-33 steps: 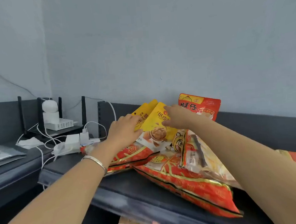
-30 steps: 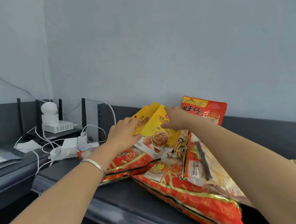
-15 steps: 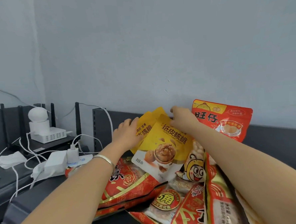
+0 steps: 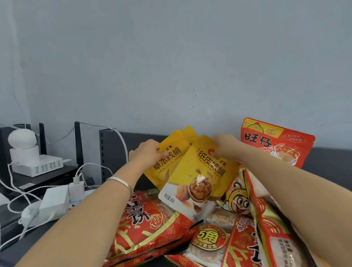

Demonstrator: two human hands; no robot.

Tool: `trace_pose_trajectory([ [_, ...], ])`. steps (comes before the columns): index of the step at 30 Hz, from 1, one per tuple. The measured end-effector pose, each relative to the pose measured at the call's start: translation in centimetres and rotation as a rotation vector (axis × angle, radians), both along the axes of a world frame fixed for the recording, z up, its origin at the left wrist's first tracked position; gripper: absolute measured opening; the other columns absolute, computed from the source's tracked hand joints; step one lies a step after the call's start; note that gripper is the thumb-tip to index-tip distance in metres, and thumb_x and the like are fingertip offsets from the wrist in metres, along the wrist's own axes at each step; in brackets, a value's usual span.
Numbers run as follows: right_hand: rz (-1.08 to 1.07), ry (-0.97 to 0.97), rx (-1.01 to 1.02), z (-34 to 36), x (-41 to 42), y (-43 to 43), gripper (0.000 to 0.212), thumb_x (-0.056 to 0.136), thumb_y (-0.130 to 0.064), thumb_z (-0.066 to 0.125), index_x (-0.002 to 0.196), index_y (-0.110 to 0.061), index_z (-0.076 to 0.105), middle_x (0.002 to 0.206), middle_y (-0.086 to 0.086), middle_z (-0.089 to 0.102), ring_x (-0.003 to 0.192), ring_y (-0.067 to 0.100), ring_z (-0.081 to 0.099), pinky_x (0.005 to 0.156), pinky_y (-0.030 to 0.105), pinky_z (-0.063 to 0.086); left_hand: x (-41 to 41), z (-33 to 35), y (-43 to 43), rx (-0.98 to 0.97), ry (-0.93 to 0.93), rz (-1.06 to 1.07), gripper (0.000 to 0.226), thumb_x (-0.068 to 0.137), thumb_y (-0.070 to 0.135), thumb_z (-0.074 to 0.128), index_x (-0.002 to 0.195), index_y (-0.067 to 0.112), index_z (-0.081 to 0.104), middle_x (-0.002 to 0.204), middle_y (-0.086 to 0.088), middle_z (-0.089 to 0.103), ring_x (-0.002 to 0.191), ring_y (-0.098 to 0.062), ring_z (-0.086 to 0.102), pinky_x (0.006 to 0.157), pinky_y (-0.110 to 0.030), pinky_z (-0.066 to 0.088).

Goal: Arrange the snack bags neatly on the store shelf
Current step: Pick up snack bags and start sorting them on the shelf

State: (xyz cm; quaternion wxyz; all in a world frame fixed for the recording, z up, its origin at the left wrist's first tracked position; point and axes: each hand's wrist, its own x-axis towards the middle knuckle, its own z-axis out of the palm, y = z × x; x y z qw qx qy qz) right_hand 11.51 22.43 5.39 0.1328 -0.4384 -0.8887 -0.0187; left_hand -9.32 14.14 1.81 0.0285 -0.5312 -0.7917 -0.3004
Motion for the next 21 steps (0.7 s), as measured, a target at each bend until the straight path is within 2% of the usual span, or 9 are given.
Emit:
trace_pose_trajectory([
  [4,0.041,0.18,0.157,1.5,-0.7,-2.5,0.022,0.096,-0.033,0.053,0.112,-0.02,0.059,0.11,0.006,0.062,0.109,0.032,0.059,0.076,0.037,0.049,1.6,2.7,-2.6,0.222,0.292,0.079,0.041,0.094,0.047,0.046,0.063,0.02,0.043,0.069,0.002,0.052,0.08,-0.026,0.06,0.062,-0.031,0.037],
  [6,0.038,0.27,0.239,3.0,-1.0,-4.2,0.017,0.094,-0.039,0.056,0.1,-0.024,0.059,0.099,0.004,0.06,0.103,0.031,0.06,0.067,0.032,0.04,2.6,4.7,-3.9,0.326,0.323,0.096,0.043,0.096,0.045,0.044,0.062,0.02,0.038,0.069,0.001,0.049,0.077,-0.028,0.056,0.061,-0.031,0.036],
  [9,0.065,0.356,0.324,5.0,-0.6,-6.7,0.024,0.092,-0.043,0.058,0.103,-0.023,0.062,0.093,0.0,0.056,0.101,0.029,0.059,0.068,0.031,0.037,4.3,7.1,-5.9,0.458,0.321,0.099,0.037,0.097,0.04,0.045,0.065,0.019,0.041,0.069,0.002,0.047,0.071,-0.027,0.049,0.059,-0.031,0.033],
  [10,0.085,0.387,0.343,5.5,-0.3,-7.5,0.023,0.092,-0.042,0.058,0.101,-0.022,0.063,0.096,-0.002,0.054,0.103,0.027,0.058,0.069,0.032,0.038,4.8,7.6,-6.7,0.498,0.329,0.088,0.035,0.096,0.037,0.045,0.066,0.018,0.043,0.067,0.002,0.048,0.069,-0.027,0.049,0.056,-0.029,0.031],
  [14,0.161,0.51,0.326,6.8,1.4,-9.9,0.03,0.089,-0.039,0.064,0.11,-0.019,0.068,0.142,-0.005,0.038,0.115,0.019,0.049,0.084,0.038,0.047,6.6,8.9,-9.0,0.626,0.337,-0.004,0.037,0.092,0.029,0.046,0.058,0.016,0.036,0.056,0.003,0.043,0.062,-0.027,0.047,0.053,-0.029,0.024],
  [15,0.176,0.536,0.292,7.0,2.0,-10.4,0.024,0.088,-0.037,0.065,0.104,-0.019,0.069,0.136,-0.004,0.043,0.108,0.017,0.051,0.083,0.038,0.047,6.8,9.1,-9.3,0.639,0.324,-0.049,0.038,0.092,0.029,0.047,0.057,0.017,0.036,0.055,0.003,0.042,0.061,-0.027,0.048,0.056,-0.029,0.025],
  [16,0.197,0.561,0.257,7.1,2.5,-10.9,0.015,0.089,-0.035,0.065,0.087,-0.02,0.066,0.116,-0.002,0.053,0.093,0.015,0.052,0.077,0.036,0.044,7.0,9.2,-9.6,0.649,0.297,-0.104,0.04,0.092,0.03,0.049,0.057,0.018,0.036,0.054,0.004,0.043,0.061,-0.027,0.049,0.057,-0.029,0.026],
  [18,0.218,0.604,0.217,7.1,3.5,-11.8,0.041,0.088,-0.03,0.066,0.059,-0.02,0.039,0.067,-0.003,0.042,0.062,0.014,0.039,0.064,0.032,0.031,7.5,9.4,-10.2,0.666,0.203,-0.229,0.038,0.092,0.031,0.052,0.058,0.019,0.041,0.056,0.005,0.046,0.063,-0.027,0.051,0.057,-0.03,0.03],
  [21,0.209,0.621,0.253,7.6,5.3,-13.5,0.053,0.088,-0.027,0.067,0.056,-0.019,0.026,0.053,-0.003,0.028,0.052,0.013,0.029,0.058,0.031,0.025,8.4,9.9,-10.9,0.696,0.123,-0.321,0.024,0.089,0.034,0.054,0.068,0.024,0.052,0.065,0.006,0.055,0.074,-0.028,0.059,0.064,-0.035,0.043],
])
